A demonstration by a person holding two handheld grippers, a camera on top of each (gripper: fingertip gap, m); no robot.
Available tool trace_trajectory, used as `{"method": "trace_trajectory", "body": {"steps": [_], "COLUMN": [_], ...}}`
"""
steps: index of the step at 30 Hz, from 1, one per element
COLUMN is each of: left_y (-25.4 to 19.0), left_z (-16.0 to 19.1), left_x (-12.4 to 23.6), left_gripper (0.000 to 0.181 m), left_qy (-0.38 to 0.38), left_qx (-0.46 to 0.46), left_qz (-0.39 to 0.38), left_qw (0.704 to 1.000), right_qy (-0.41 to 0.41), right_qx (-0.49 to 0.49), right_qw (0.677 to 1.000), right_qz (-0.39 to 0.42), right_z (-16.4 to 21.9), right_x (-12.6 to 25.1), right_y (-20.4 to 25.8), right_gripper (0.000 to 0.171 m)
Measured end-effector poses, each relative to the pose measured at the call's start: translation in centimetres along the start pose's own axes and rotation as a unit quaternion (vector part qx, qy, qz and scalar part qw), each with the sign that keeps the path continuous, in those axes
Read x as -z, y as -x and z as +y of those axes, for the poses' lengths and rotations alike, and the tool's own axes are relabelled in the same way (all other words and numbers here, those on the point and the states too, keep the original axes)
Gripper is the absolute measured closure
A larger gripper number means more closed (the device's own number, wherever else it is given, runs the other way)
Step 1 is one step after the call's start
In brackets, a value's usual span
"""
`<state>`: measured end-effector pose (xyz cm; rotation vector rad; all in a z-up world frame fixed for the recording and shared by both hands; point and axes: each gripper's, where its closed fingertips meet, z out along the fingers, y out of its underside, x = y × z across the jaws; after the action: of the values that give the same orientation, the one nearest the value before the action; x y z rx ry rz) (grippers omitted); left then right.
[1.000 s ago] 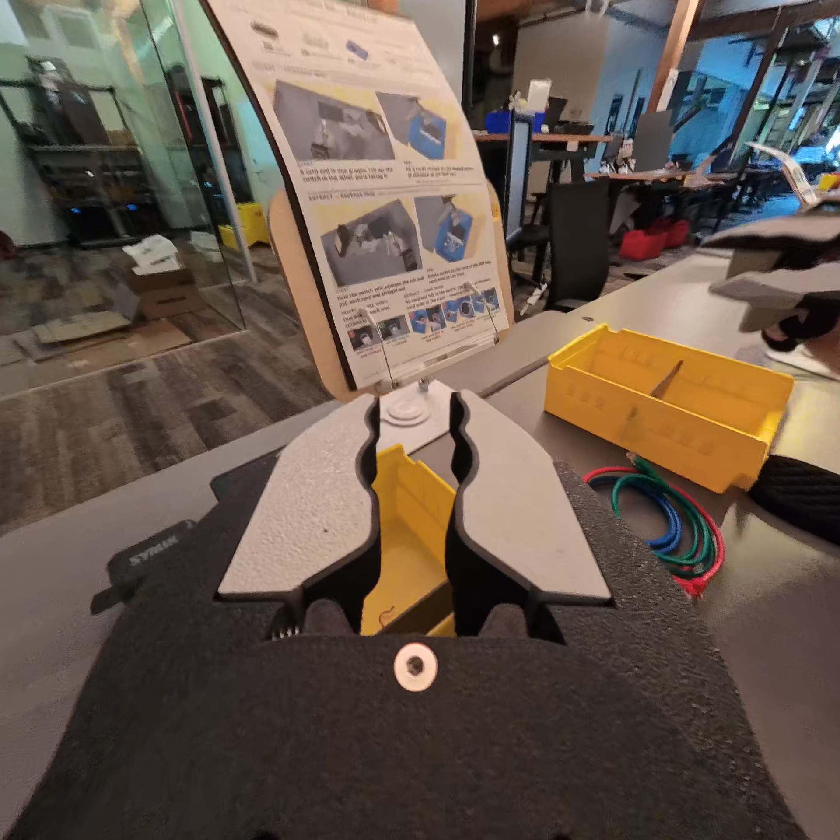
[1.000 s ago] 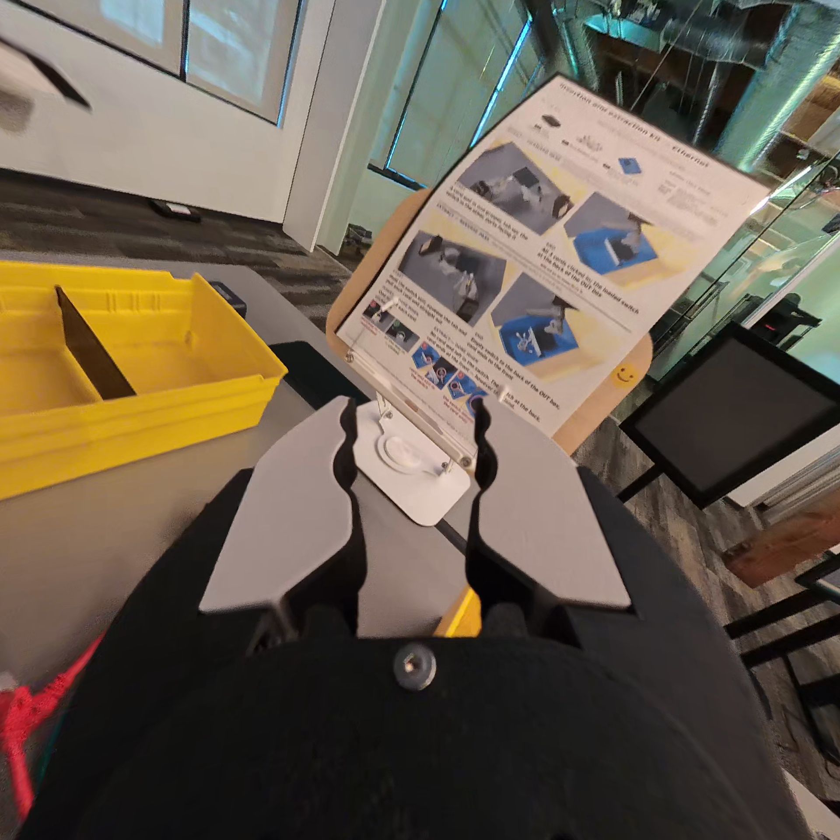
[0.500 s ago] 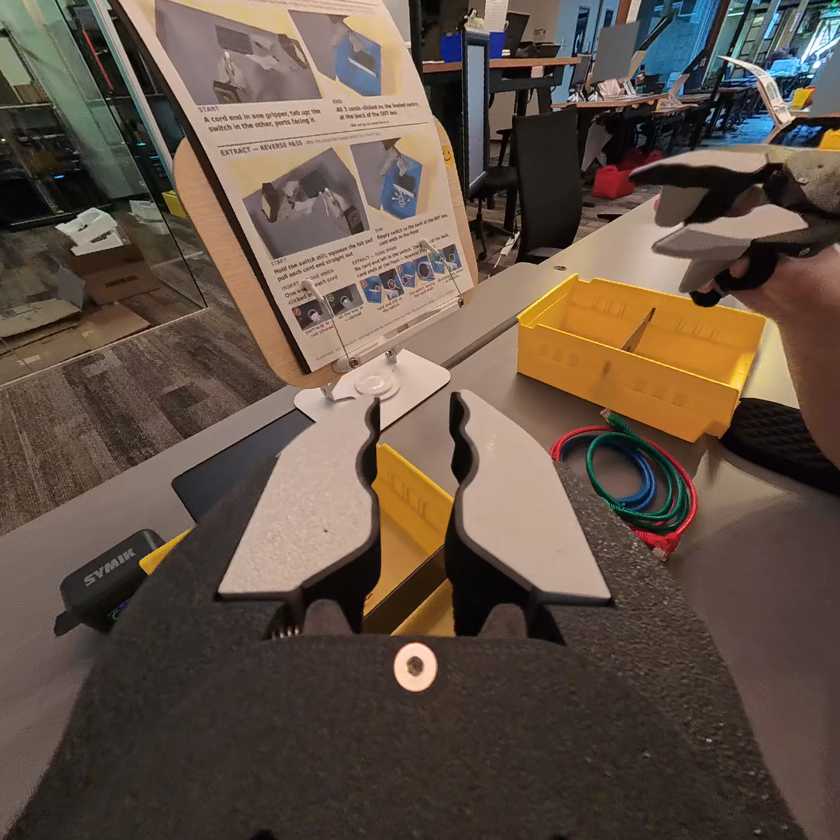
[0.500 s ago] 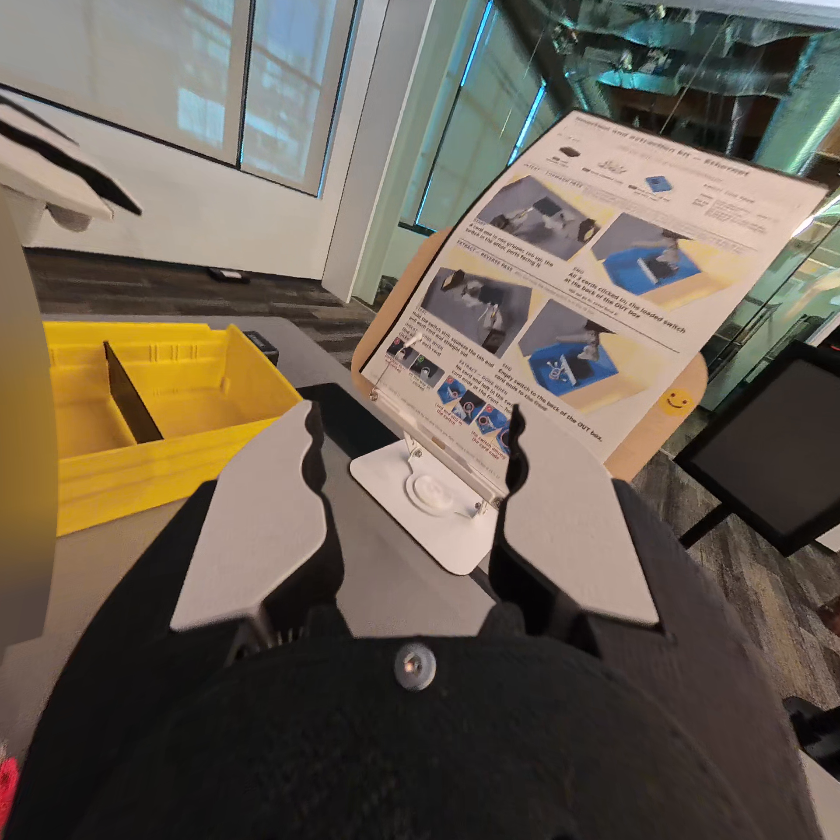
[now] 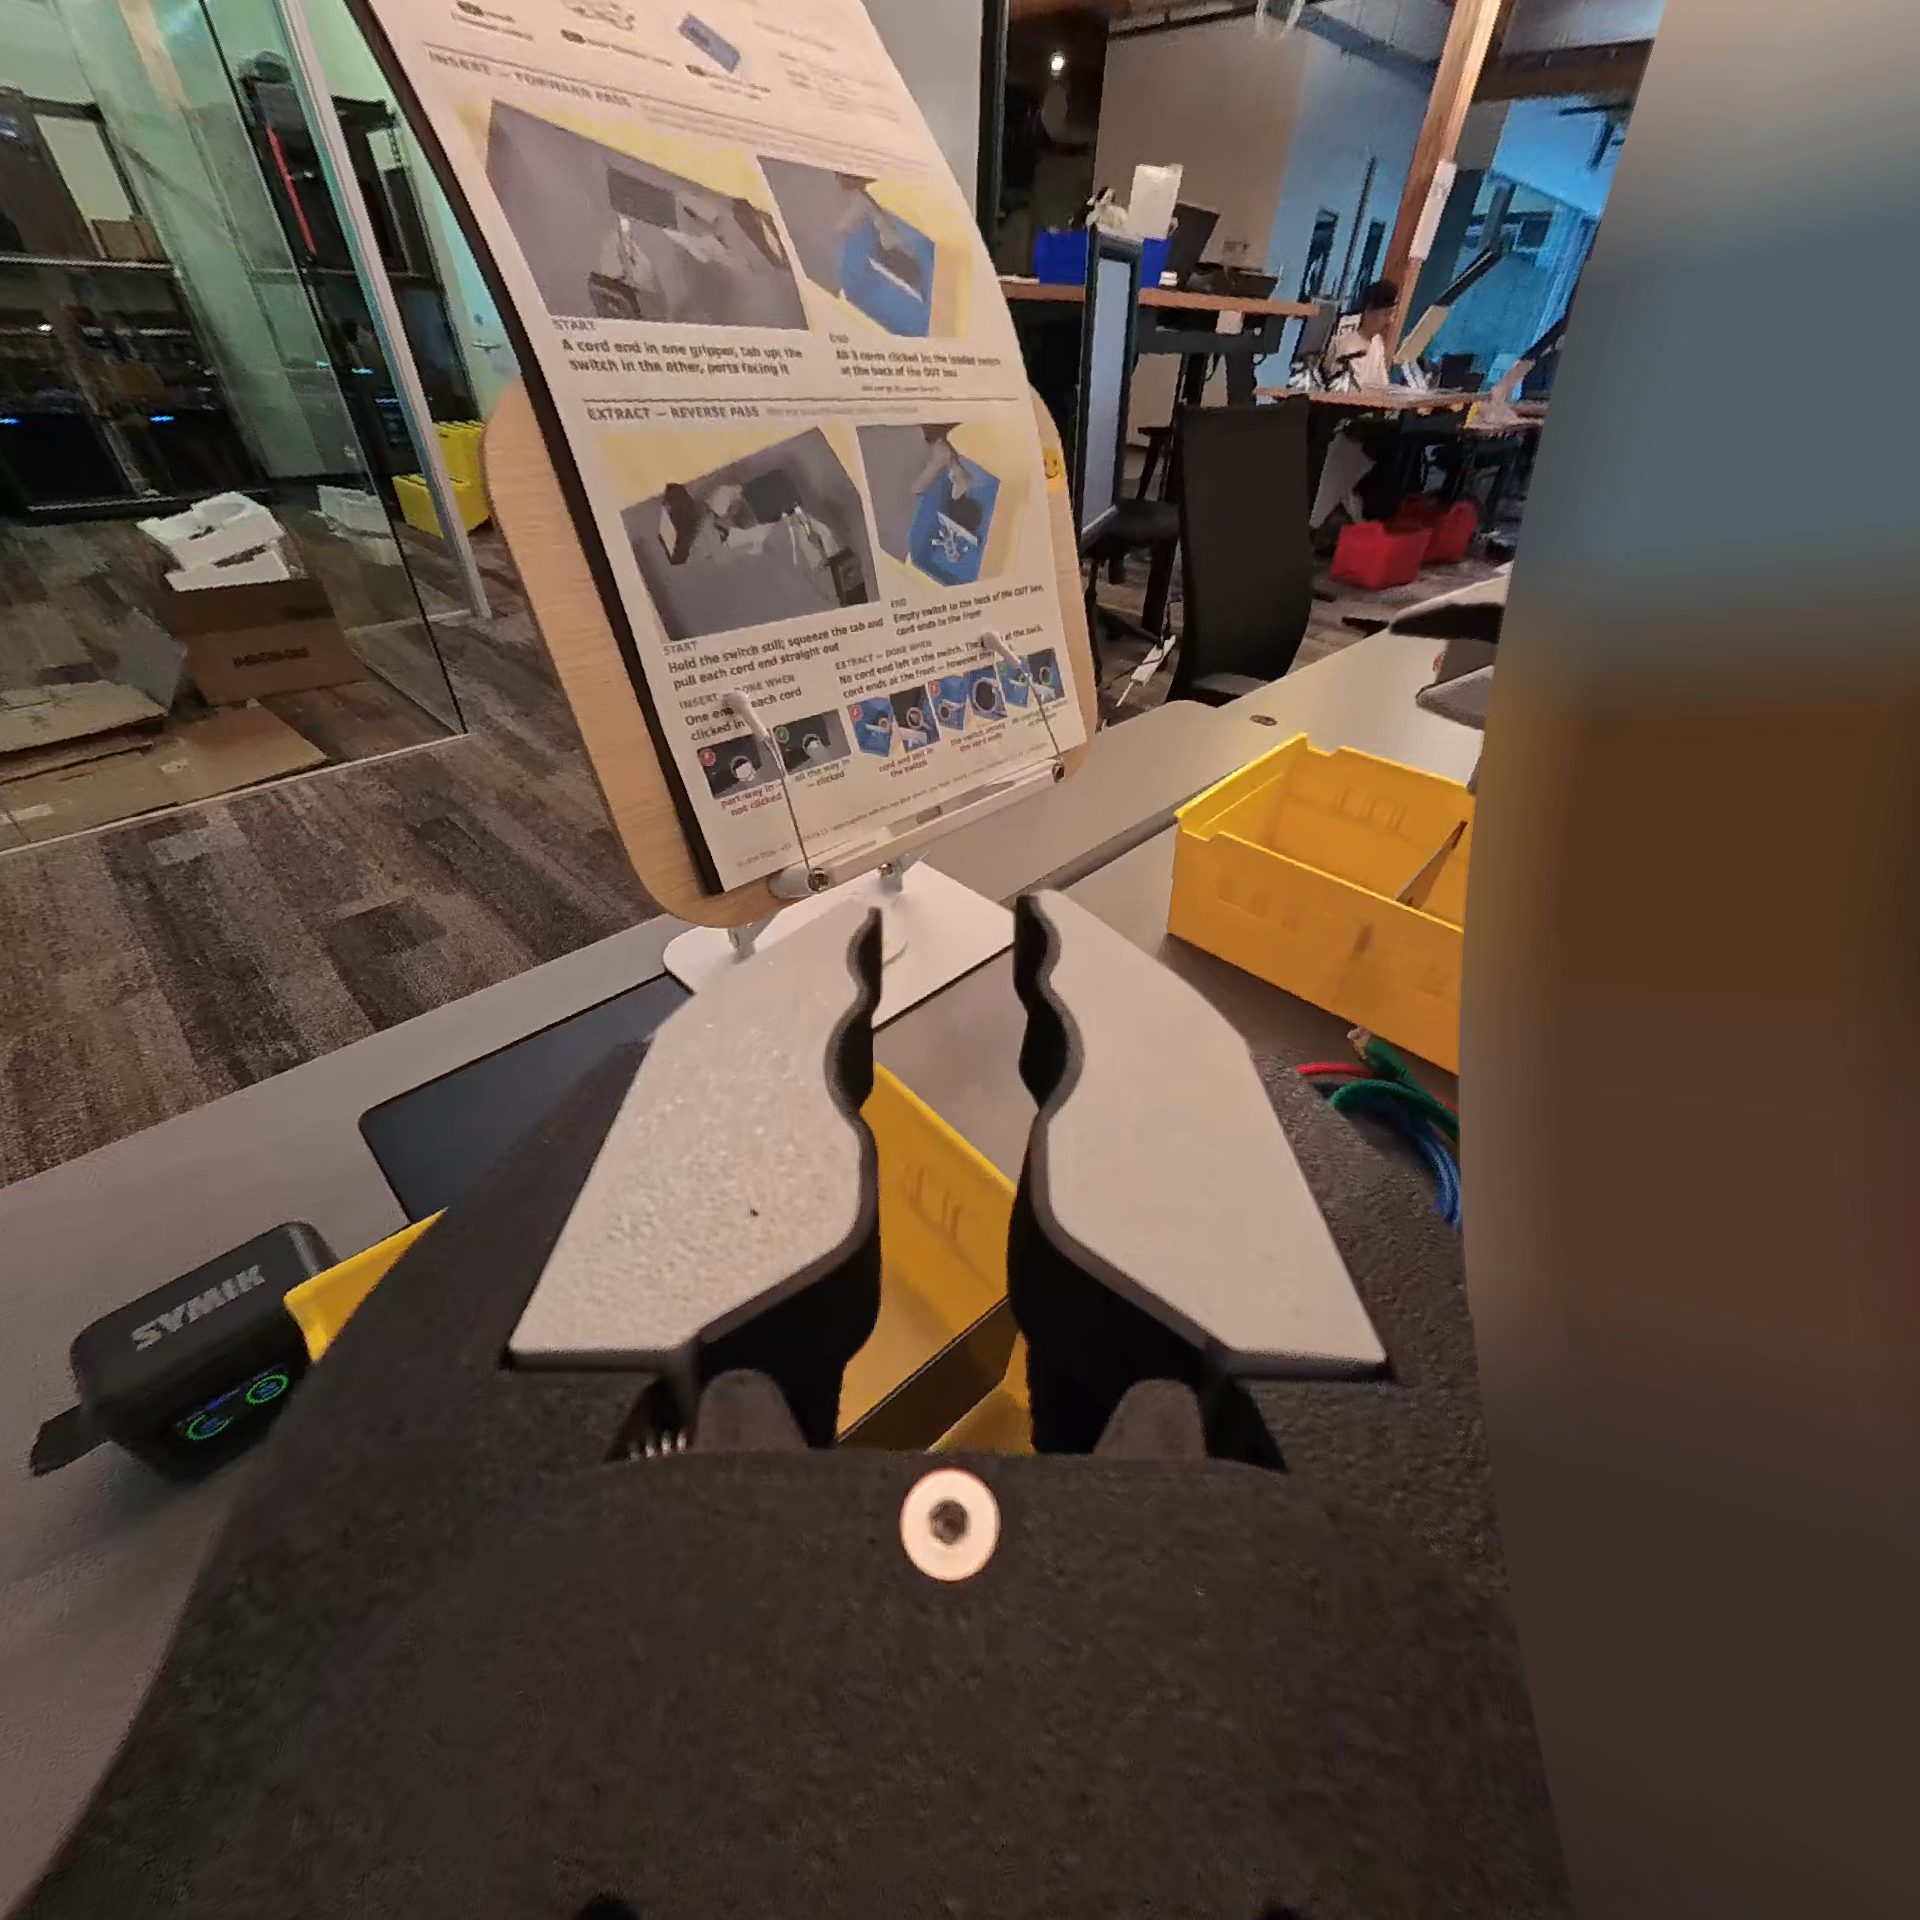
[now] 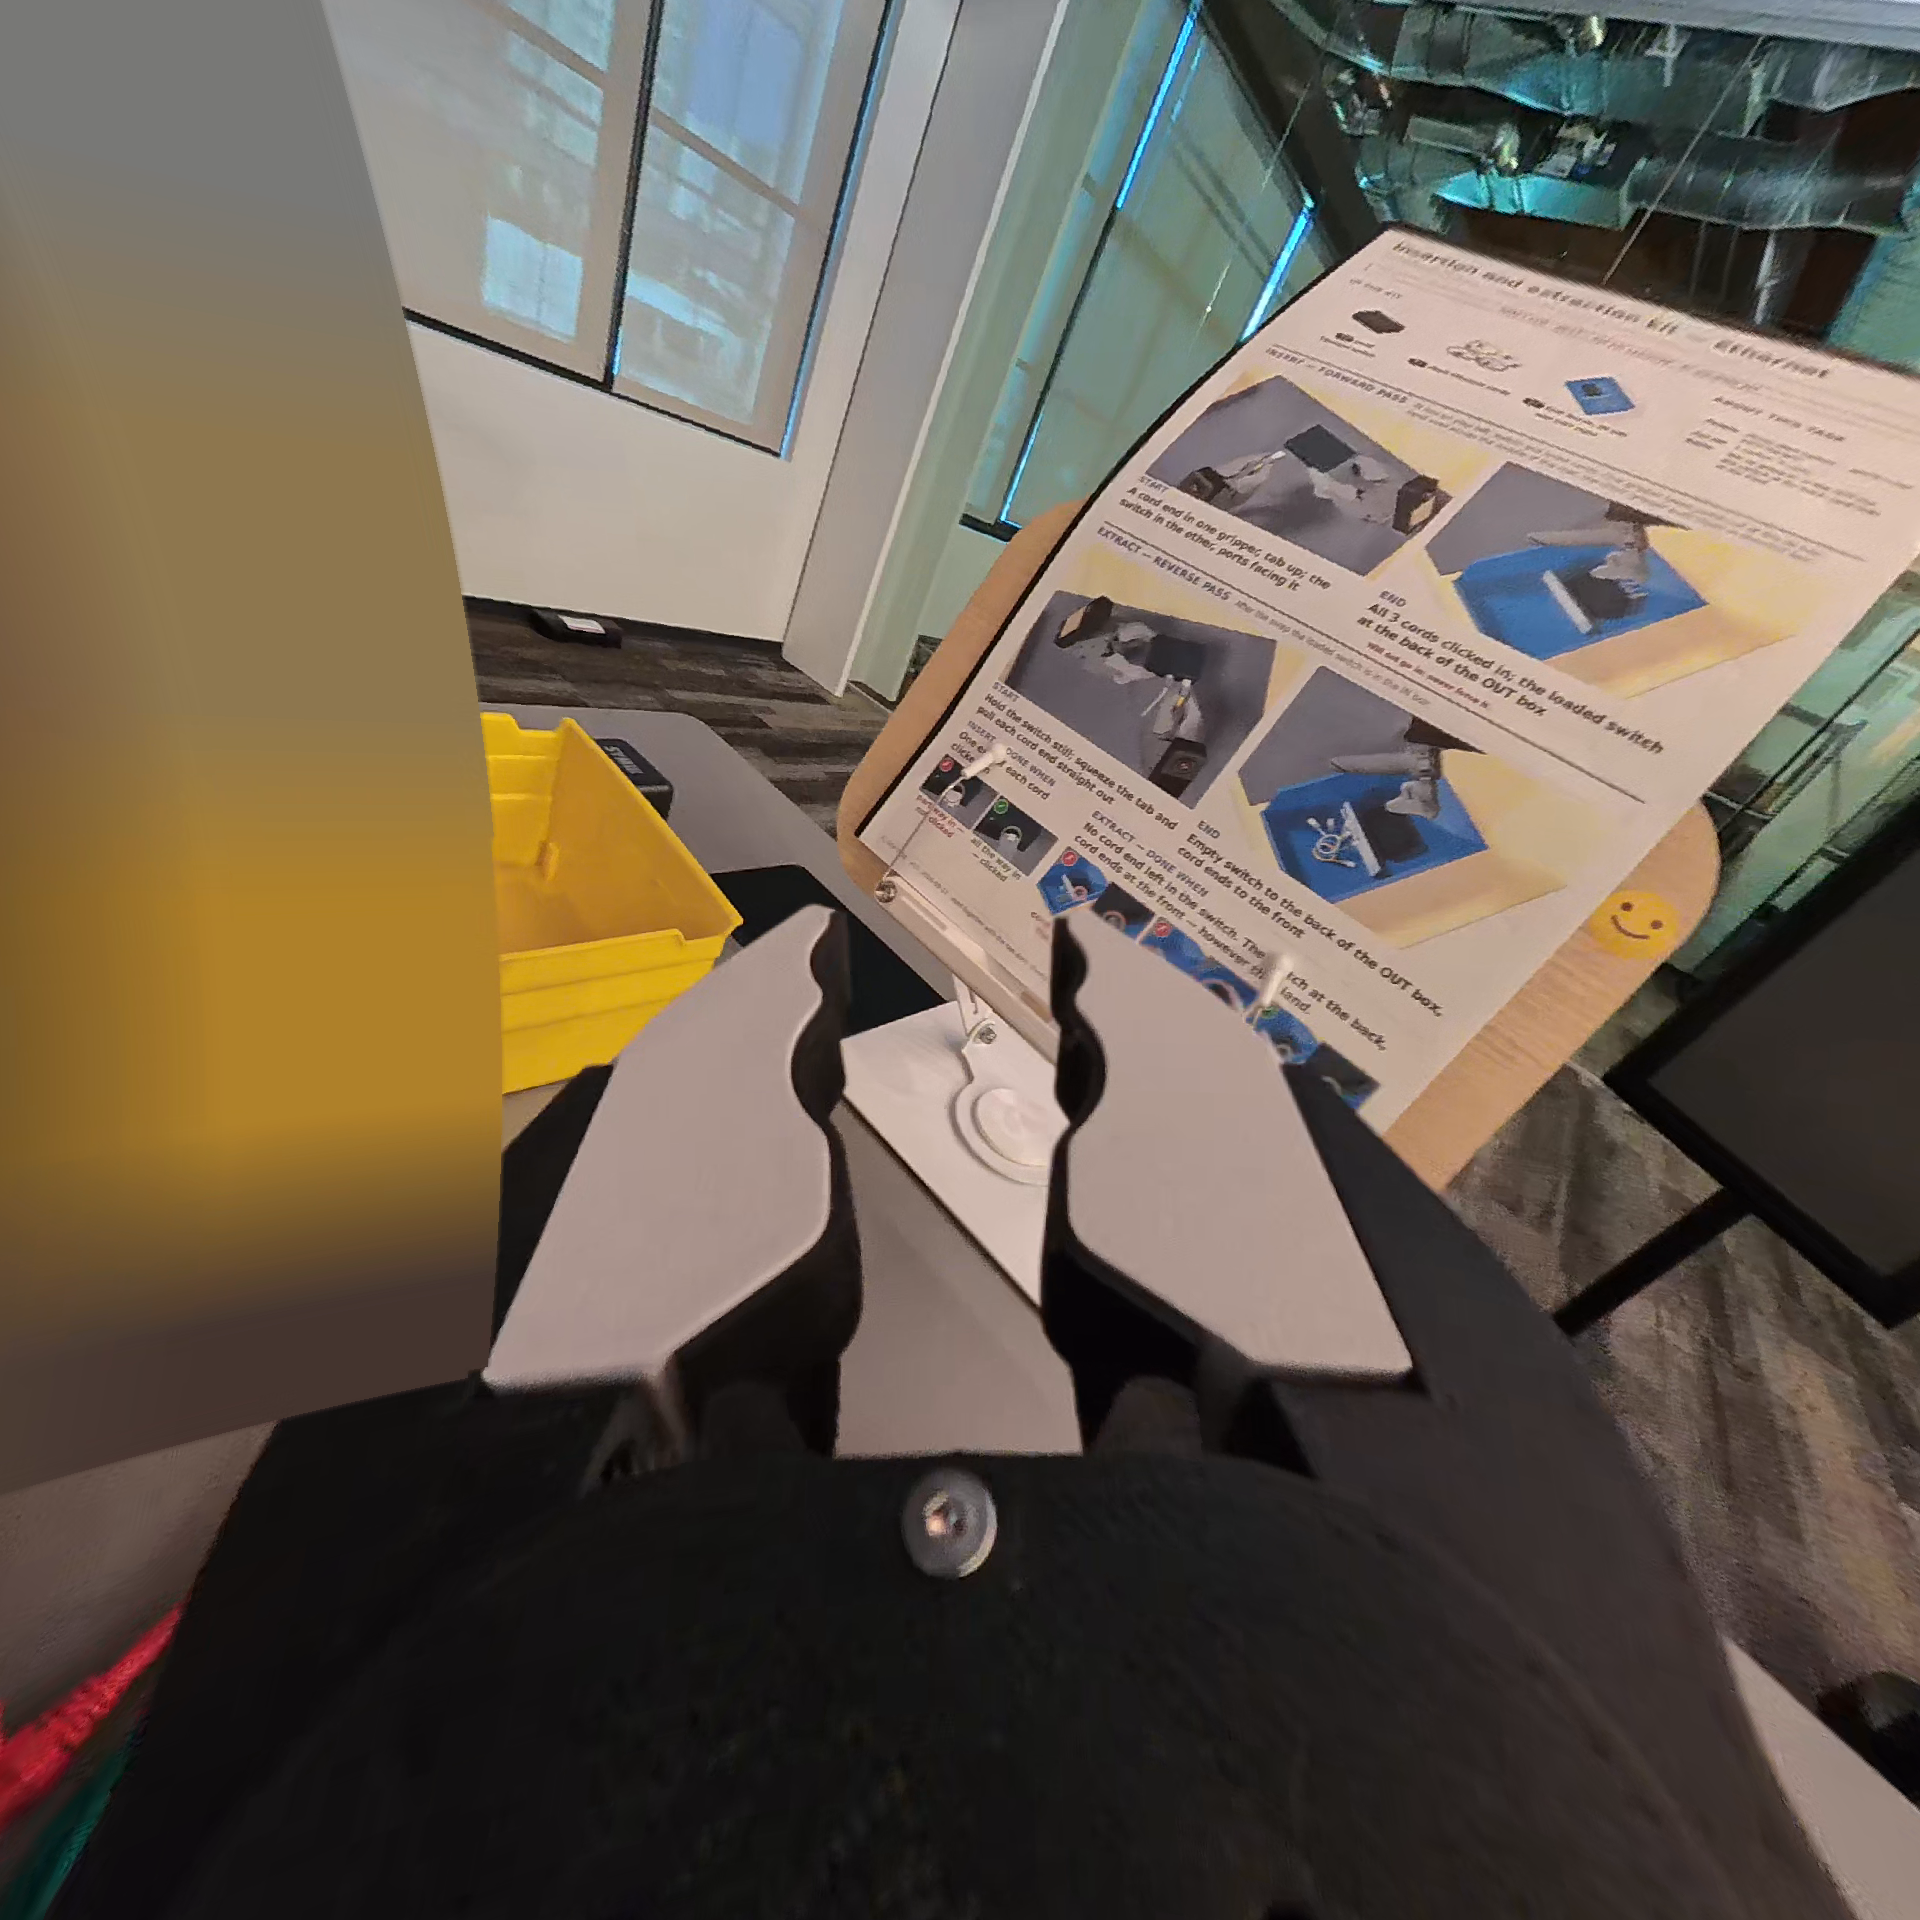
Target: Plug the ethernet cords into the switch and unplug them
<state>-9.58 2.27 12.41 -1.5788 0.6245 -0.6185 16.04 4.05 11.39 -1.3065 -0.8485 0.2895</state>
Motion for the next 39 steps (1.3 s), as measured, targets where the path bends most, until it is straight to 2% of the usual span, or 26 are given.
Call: {"method": "trace_trajectory", "body": {"steps": [4, 10, 17, 22, 27, 34, 39], "left_y": [0.7, 3.7, 5.6, 5.5, 6.4, 6.5, 6.5], "left_z": [0.0, -1.2, -1.3, -1.6, -1.6, -2.1, -1.1], "left_x": [0.5, 2.7, 3.7, 3.8, 4.5, 5.4, 5.6], "left_gripper": [0.158, 0.169, 0.181, 0.181, 0.181, 0.181, 0.180], "left_qy": [0.002, -0.044, -0.072, -0.078, -0.075, -0.090, -0.052], "left_qx": [0.000, 0.045, 0.075, 0.072, 0.058, 0.070, 0.080], "left_qz": [-0.017, -0.077, -0.098, -0.099, -0.133, -0.124, -0.108], "left_qw": [1.000, 0.995, 0.990, 0.989, 0.987, 0.986, 0.990], "right_qy": [0.016, -0.006, 0.017, 0.022, 0.016, 0.023, 0.036], "right_qx": [-0.004, -0.009, 0.008, 0.014, 0.013, 0.017, 0.038], "right_qw": [1.000, 0.999, 0.999, 0.999, 0.999, 0.998, 0.996], "right_qz": [-0.015, -0.033, -0.038, -0.048, -0.048, -0.064, -0.070], "right_z": [0.7, 0.3, 1.6, 1.9, 1.6, 1.7, 1.9], "right_x": [-0.2, -0.2, -1.1, -1.3, -1.2, -1.6, -1.8], "right_y": [0.4, 1.1, 1.6, 2.1, 2.2, 3.4, 4.0], "right_gripper": [0.144, 0.171, 0.170, 0.170, 0.170, 0.169, 0.166]}}
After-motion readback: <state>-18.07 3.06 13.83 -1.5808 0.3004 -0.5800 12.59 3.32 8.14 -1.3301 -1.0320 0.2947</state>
